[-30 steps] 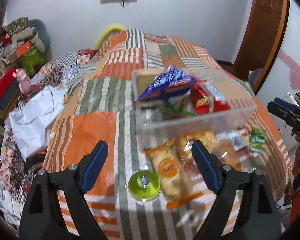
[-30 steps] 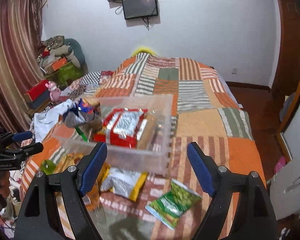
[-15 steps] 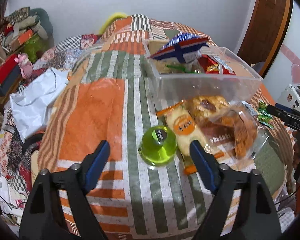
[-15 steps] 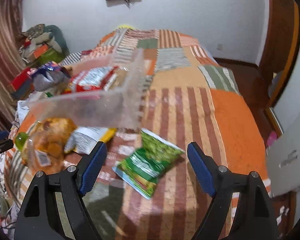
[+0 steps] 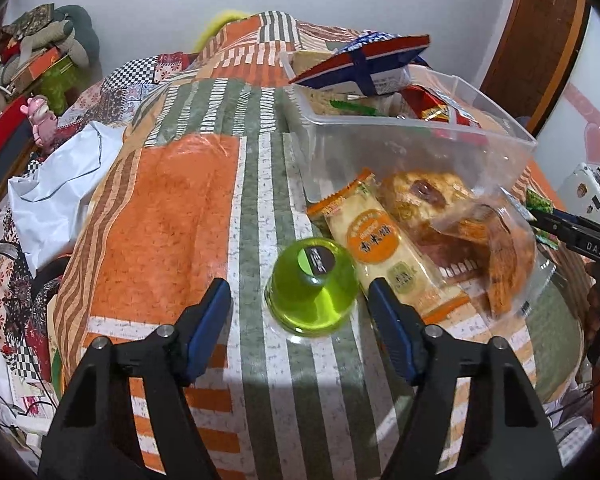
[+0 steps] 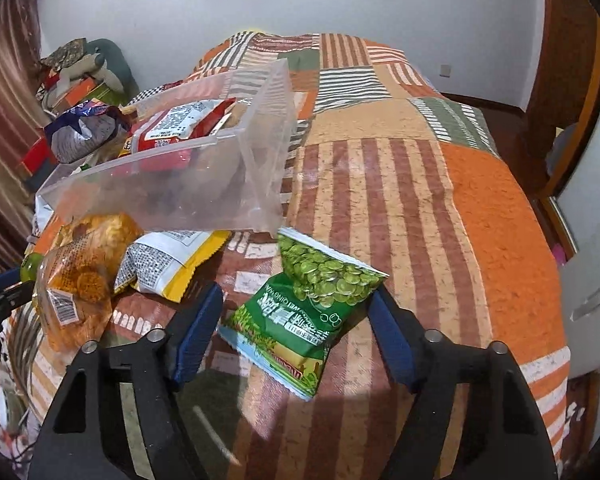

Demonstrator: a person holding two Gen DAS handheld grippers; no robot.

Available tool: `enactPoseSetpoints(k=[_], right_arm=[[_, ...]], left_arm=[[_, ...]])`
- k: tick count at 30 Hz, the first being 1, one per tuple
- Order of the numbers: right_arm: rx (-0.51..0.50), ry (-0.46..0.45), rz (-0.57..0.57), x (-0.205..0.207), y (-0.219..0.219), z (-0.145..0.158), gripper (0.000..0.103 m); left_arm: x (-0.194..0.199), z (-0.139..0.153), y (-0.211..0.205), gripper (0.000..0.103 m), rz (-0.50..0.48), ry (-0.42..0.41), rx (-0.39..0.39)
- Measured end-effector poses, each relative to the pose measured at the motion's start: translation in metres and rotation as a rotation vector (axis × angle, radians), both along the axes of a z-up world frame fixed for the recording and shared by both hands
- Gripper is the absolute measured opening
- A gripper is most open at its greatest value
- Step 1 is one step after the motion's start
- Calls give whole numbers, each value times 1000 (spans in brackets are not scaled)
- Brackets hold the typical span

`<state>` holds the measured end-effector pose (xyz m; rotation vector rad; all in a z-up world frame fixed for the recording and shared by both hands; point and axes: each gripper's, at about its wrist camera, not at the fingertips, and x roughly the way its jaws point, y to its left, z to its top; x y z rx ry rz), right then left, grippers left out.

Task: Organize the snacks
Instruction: 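Grasp the green jelly cup with left tool while right tool grasps the green pea bag, then carry the jelly cup with left tool while right tool carries the pea bag over the box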

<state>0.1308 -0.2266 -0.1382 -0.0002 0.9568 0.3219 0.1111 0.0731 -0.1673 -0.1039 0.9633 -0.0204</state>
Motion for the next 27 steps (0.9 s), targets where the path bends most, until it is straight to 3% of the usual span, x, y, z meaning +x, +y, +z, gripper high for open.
enactPoseSetpoints(k=[3,6,9,13,27], right_arm=[[14,5,6,3,1,-2,54],[14,8,11,3,3,-3,53],[11,7,15,3,4,-4,51],[14,6,26,5,5,-4,37],[16,-60,24,-2,2,11,33]], left_arm=[[6,-4,3,57,8,9,-26],[10,-8,1,49,7,17,-27],[11,-9,-1,49,11,1,-9],[12,-9,-2,48,16,-10,-5],[0,17,-1,48,18,-68,9]])
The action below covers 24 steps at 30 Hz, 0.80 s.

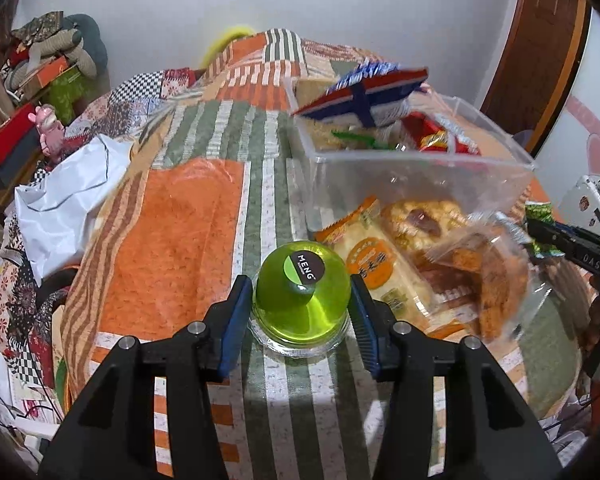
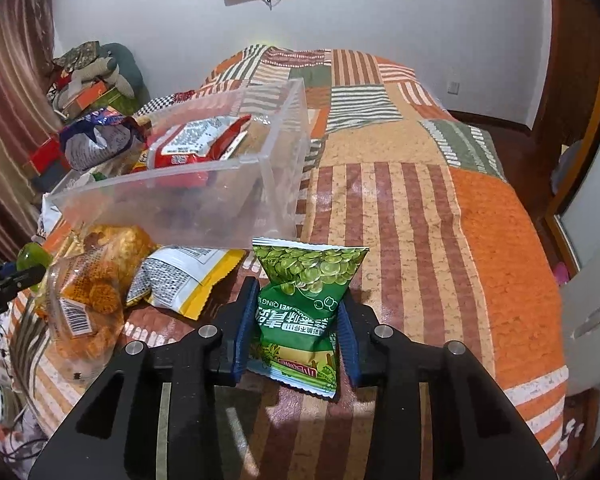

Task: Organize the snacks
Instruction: 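Carry the jelly cup with left tool while right tool carries the pea bag over the box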

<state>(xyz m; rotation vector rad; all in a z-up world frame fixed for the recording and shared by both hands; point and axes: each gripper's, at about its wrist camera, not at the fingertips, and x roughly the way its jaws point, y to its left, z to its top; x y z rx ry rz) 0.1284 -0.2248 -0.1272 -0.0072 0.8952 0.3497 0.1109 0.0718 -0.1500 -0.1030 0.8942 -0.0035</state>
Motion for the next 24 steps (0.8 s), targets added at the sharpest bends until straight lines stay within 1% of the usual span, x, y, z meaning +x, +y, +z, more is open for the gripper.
enactPoseSetpoints(k=[10,19,24], right_arm=[[46,-70,2,-4,-6,29,33],[83,-146,16,5,3,54,34],[104,-173,26,12,10,60,34]], left_arm=[[1,37,-16,48,-31,-76,6],[23,60,-35,48,-75,-130,-1],[42,69,-50,48,-100,-151,-12]])
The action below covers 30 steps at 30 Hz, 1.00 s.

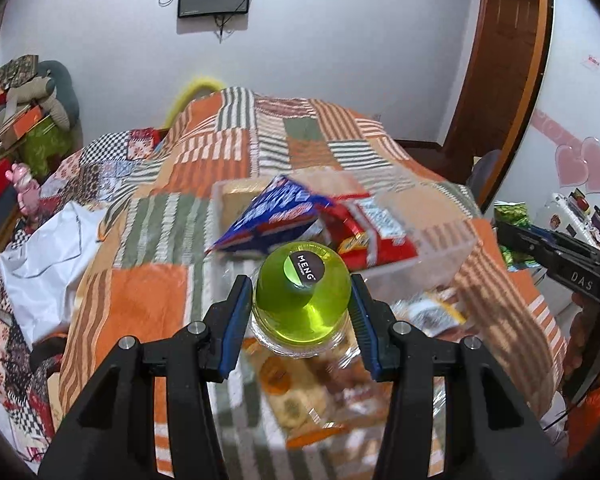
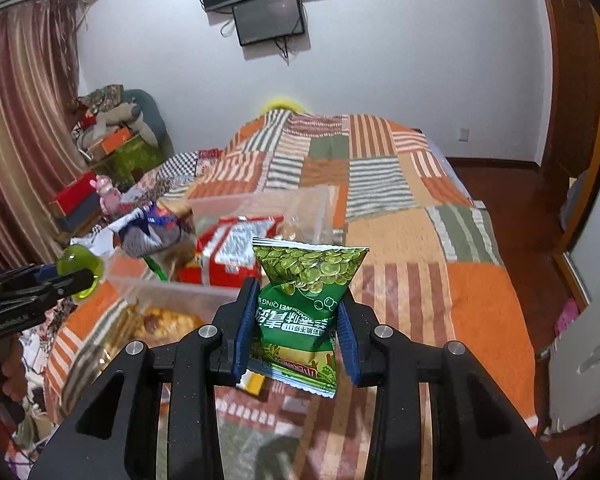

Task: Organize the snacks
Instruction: 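Carry the jelly cup with left tool while right tool carries the pea bag over the box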

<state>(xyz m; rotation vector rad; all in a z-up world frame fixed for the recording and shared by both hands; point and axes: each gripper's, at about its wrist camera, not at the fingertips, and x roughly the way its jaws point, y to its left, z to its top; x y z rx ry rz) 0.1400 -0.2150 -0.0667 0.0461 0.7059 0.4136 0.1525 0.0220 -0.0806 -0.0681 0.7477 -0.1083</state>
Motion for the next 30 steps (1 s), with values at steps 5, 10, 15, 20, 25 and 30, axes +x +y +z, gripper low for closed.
enactPoseSetpoints(k=[5,10,15,20,25,30], right_arm=[[9,-26,19,11,11,6,34],[9,-41,34,20,17,7,34],[2,-38,46,31,24,4,34],[-21,-21,61,43,30,-3,34],[-39,-7,75,53,37,-9,34],[-58,11,90,63,45,-16,34]], left_arm=[[18,9,-17,48,-33,-20,2],[33,11,-33,48,-57,-32,16],[48,8,-42,48,-66,-20,14],[64,3,-46,48,-64,-8,15],[82,-6,-49,48,-54,18,11],[93,-8,-52,48,-46,17,15]])
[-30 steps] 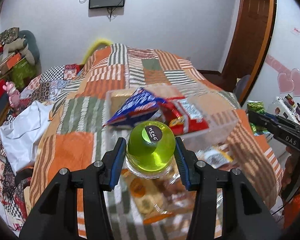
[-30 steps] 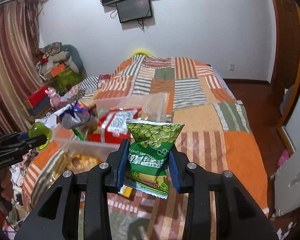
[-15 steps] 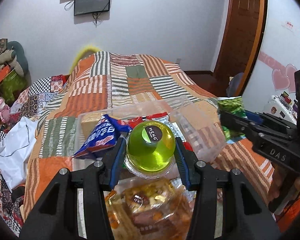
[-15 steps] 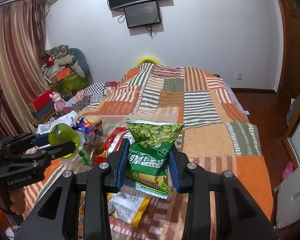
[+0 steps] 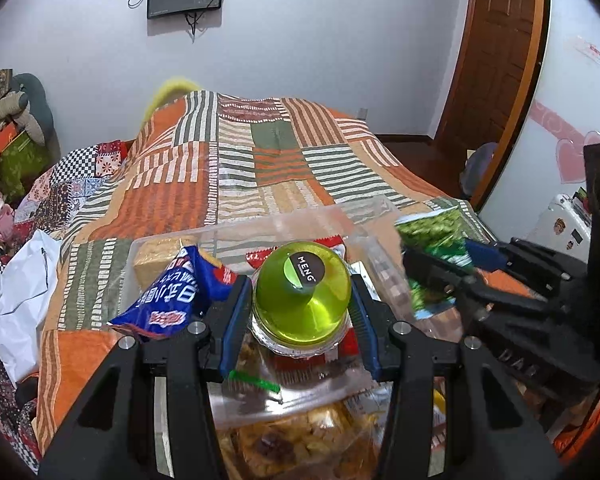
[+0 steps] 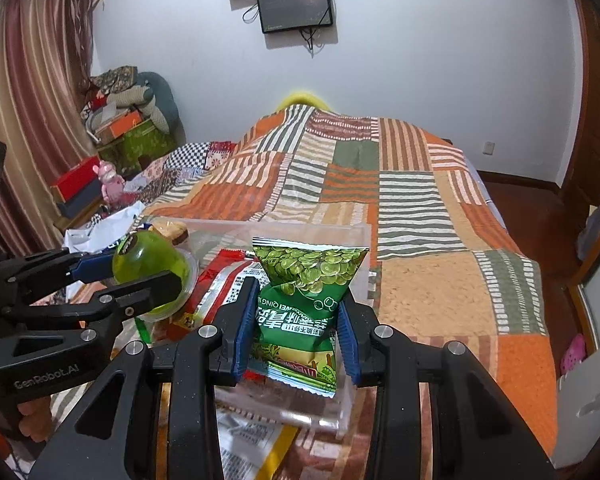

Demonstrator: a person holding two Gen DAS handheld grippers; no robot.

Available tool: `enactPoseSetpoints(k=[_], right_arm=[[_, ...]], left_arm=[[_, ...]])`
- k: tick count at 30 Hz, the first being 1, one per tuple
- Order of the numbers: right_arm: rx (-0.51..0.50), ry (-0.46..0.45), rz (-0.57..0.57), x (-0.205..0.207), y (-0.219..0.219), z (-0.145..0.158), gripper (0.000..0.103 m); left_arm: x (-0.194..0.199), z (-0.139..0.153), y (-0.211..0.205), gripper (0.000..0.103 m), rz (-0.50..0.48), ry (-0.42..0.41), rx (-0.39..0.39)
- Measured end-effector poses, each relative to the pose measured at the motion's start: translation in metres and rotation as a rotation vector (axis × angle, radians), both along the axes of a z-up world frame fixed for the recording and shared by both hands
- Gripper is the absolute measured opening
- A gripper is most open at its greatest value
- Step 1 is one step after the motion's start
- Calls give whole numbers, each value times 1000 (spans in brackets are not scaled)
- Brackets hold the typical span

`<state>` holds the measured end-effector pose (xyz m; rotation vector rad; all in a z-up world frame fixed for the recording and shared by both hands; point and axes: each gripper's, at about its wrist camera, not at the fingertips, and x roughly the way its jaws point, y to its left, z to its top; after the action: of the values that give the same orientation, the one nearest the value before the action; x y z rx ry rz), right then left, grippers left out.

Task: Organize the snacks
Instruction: 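Carry the jelly cup with left tool while right tool carries the pea bag over the box, then open left tool to drop the jelly cup into the box while right tool releases the pea bag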

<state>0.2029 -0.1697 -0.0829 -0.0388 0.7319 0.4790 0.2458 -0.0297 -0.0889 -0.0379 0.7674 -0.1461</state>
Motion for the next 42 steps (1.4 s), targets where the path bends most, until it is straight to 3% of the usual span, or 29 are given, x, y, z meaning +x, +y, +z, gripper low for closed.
enactPoseSetpoints(k=[6,12,21,27,30,35,42], right_arm=[[-13,24,9,8,4,-9,34],[-11,49,15,14,4,-14,34],[-19,57,27,18,8,-17,35],[-19,68,26,17,6,-16,36],[-22,65,27,16,6,-14,41],[0,58,18,10,1,-11,56],[0,24,12,-4,-5,1,63]], left_arm=[[15,-5,-1,48,15,15,8],[35,-22,9,48,42,87,-48],[31,-30,3,48,35,87,0],[25,-20,4,48,23,60,-6],[19,-14,3,48,13,50,3],[7,-7,5,48,0,46,6],[-14,2,13,49,-3,36,13]])
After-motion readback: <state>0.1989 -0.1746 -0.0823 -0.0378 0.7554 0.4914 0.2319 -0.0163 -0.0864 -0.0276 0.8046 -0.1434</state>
